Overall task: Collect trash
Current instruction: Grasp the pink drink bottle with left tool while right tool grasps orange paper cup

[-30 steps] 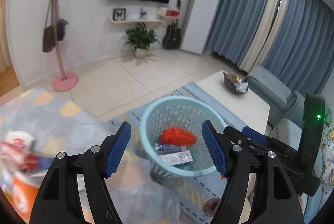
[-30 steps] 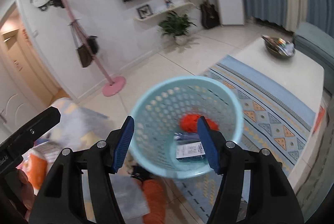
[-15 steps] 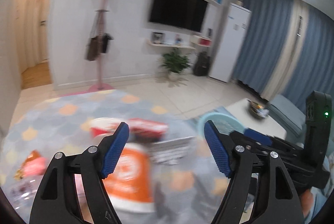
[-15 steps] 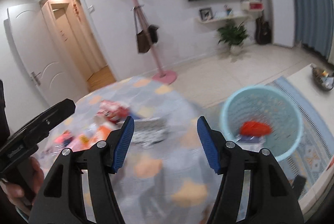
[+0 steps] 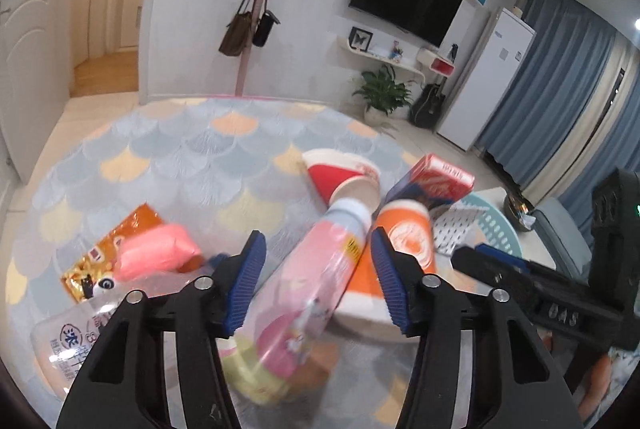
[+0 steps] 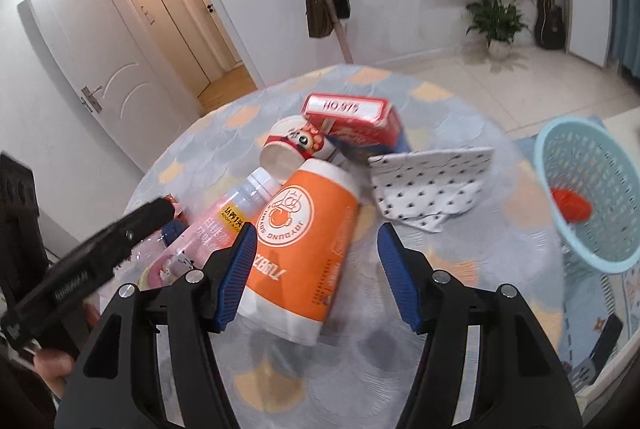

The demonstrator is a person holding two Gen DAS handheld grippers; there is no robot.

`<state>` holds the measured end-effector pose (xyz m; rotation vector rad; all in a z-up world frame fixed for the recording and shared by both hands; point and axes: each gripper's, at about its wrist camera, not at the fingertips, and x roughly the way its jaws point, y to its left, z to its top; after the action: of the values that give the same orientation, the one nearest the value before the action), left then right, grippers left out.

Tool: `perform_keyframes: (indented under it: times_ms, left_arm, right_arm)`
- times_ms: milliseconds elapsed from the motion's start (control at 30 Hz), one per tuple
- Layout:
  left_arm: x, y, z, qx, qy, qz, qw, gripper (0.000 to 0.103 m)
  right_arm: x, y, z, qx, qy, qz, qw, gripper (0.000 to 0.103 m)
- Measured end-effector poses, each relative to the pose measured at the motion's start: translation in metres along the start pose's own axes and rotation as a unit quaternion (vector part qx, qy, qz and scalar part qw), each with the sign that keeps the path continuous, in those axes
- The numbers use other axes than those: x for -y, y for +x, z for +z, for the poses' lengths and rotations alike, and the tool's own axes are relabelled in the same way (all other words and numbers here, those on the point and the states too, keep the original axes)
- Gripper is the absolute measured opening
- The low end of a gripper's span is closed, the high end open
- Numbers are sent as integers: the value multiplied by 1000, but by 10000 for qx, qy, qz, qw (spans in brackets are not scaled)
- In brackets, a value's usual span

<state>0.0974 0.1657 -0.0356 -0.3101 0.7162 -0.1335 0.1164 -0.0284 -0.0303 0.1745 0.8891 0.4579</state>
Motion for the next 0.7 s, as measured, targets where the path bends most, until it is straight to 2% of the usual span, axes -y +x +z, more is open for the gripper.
perform_keyframes:
  times_ms: [33,100,200,333,500,700]
  left_arm:
    - [-3,1,-2,-60,-6,-75,10000,42]
    - [-10,2,-8,-186,-39,-239,9995,37]
    - [-17,6,-13,-368,-95,-393,9985,37]
    - [-22,10,-17,-457,-112,-390,9981,37]
    - [-22,14,-17,-603,-45,-385,9974,47]
    - [-14,13,-21,-623,33,-468,9970,56]
  right_arm:
    - [0,5,1,-48,70,19,10000,59]
    - [1,13,3,-165,216,118,9996,59]
    - [2,28,4,-412,466,268,9977,59]
    - [-1,41,3,-548,568,314,9964,60]
    - [-6,49,3,-640,572,338,9957,62]
    - [-2,58,-2,-915,718,721,9906,59]
